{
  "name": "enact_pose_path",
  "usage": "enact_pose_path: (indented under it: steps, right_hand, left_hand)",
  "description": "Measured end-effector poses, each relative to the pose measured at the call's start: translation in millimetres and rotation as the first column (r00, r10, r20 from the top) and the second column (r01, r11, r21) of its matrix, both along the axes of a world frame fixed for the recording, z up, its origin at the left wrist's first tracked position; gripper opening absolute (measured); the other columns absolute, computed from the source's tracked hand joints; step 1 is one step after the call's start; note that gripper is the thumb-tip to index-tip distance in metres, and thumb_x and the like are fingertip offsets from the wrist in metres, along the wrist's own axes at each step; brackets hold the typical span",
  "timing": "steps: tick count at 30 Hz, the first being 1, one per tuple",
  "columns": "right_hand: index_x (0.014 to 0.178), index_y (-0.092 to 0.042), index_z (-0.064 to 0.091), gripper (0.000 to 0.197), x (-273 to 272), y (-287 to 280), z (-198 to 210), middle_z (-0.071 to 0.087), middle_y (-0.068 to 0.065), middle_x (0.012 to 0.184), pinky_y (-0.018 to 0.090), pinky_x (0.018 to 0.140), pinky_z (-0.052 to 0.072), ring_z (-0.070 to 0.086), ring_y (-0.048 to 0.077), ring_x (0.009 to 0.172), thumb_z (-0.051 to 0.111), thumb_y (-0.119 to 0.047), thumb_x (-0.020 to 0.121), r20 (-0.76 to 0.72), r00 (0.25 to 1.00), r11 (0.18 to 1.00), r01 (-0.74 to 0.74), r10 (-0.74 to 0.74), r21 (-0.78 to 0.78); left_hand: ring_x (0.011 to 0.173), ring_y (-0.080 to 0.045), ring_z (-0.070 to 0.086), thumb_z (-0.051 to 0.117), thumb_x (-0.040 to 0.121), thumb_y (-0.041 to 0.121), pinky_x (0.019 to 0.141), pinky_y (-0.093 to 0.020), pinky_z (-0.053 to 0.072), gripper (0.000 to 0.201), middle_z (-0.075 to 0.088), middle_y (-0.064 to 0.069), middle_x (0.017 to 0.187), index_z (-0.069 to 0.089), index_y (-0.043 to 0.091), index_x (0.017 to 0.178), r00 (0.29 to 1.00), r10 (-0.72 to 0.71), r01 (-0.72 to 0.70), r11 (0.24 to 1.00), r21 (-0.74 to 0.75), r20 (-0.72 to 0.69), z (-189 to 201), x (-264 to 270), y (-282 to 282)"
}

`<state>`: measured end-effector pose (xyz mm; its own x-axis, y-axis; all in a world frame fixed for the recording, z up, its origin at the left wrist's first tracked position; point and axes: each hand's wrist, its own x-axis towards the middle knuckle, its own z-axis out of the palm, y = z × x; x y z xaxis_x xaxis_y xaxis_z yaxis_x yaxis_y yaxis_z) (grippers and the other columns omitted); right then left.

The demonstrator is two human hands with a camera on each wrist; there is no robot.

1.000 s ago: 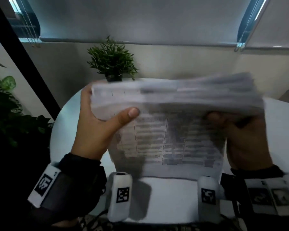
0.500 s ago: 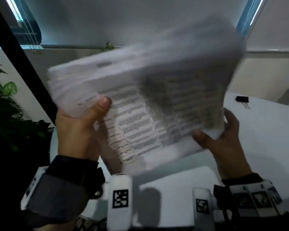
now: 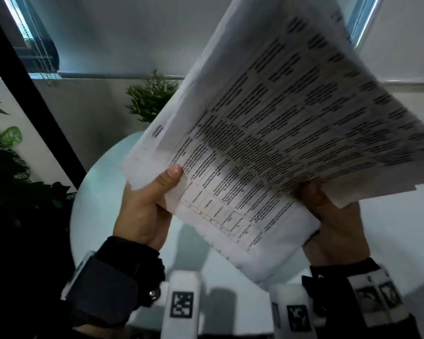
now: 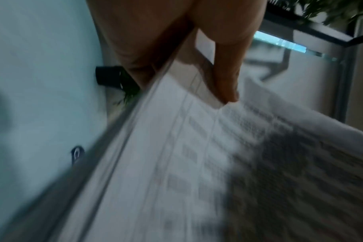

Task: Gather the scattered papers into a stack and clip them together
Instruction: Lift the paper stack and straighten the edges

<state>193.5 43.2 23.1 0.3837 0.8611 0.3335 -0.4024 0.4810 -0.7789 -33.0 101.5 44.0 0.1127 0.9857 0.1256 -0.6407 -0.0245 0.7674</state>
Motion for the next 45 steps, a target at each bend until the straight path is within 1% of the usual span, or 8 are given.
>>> enact_pose_path:
  steps: [4,9,13,18,26,33,41,45]
  right_hand:
    - [0.128,-0.009,0.055,0.092,21.9,-6.2,13.1,0.062,0.009,0.126,0.036,0.091,0.053,0.060,0.026,0.115,0.089,-0.043,0.050,0.173,0.983,0.997,0.074,-0.067,-0.035]
    - [0.102,-0.001,0.065,0.048,9.3,-12.8,24.6,0.074,-0.007,0.096,0.023,0.078,0.053,0.070,0.013,0.092,0.078,-0.012,0.057,0.445,0.885,0.987,0.162,-0.139,-0.014]
    - [0.107,-0.008,0.062,0.056,-2.0,-10.7,27.4,0.069,-0.030,0.083,0.008,0.072,0.050,0.066,-0.009,0.082,0.080,-0.008,0.053,0.464,0.845,0.951,0.307,-0.265,-0.017]
    - [0.108,-0.044,0.045,0.050,-27.7,-7.7,23.7,0.053,-0.054,0.087,-0.006,0.074,0.037,0.051,-0.030,0.088,0.075,-0.016,0.078,0.613,0.719,0.926,0.372,-0.328,0.058]
    - [0.082,-0.032,0.049,0.049,11.5,-6.9,11.6,0.062,-0.017,0.084,0.034,0.072,0.051,0.060,0.001,0.083,0.072,-0.061,0.049,0.755,0.632,0.850,0.484,-0.174,-0.209]
    - [0.098,-0.028,0.072,0.074,19.4,1.4,-5.6,0.074,-0.012,0.095,0.019,0.072,0.055,0.069,0.006,0.091,0.089,-0.057,0.032,0.391,0.920,0.991,0.025,0.030,-0.134]
    - [0.087,-0.034,0.075,0.063,16.7,0.1,1.9,0.075,-0.008,0.091,0.026,0.072,0.057,0.070,0.011,0.089,0.093,-0.044,0.027,0.348,0.929,0.992,-0.108,0.124,-0.064]
    - [0.085,-0.032,0.077,0.052,12.1,-1.3,5.9,0.075,-0.013,0.087,0.020,0.070,0.056,0.071,0.007,0.085,0.089,-0.020,0.036,0.385,0.921,0.998,0.039,-0.056,0.052]
  left_hand:
    - [0.067,-0.013,0.071,0.095,0.035,0.030,0.062,-0.023,0.057,0.073,0.076,0.000,0.078,0.065,0.026,0.102,0.939,0.055,0.015,0.980,0.200,-0.339,13.7,-32.3,9.1]
    - [0.050,0.002,0.063,0.078,0.060,-0.003,0.050,-0.007,0.045,0.027,0.069,0.012,0.056,0.064,0.010,0.079,0.827,0.039,0.087,0.977,0.196,-0.561,8.6,1.0,-10.4]
    - [0.076,-0.013,0.074,0.077,0.061,0.006,0.062,-0.021,0.055,0.028,0.077,0.003,0.082,0.069,0.012,0.088,0.891,0.195,-0.132,0.975,0.177,-0.410,4.2,7.6,-10.3]
    - [0.080,0.001,0.070,0.074,0.077,0.008,0.064,-0.012,0.053,0.024,0.075,0.016,0.088,0.070,0.013,0.100,0.844,0.320,-0.223,0.939,0.261,-0.431,0.6,33.7,-34.1]
    - [0.093,-0.012,0.071,0.079,0.067,0.014,0.071,-0.022,0.057,0.051,0.074,0.004,0.103,0.061,0.012,0.116,0.851,0.216,-0.083,0.955,0.283,-0.480,5.1,0.3,-4.6]
    - [0.099,-0.015,0.070,0.086,0.048,0.056,0.076,-0.025,0.056,0.074,0.074,0.004,0.102,0.062,0.021,0.108,0.894,0.043,0.094,0.956,0.279,-0.446,2.0,-1.6,-1.3]
    - [0.105,-0.014,0.068,0.088,0.048,0.051,0.080,-0.025,0.055,0.099,0.072,0.004,0.109,0.046,0.006,0.127,0.928,0.066,0.073,0.933,0.351,-0.367,4.5,11.0,-9.7]
    - [0.098,-0.019,0.071,0.081,0.062,0.028,0.077,-0.031,0.057,0.063,0.074,0.001,0.103,0.059,0.007,0.117,0.904,0.214,-0.047,0.911,0.411,-0.371,4.8,9.6,-15.0]
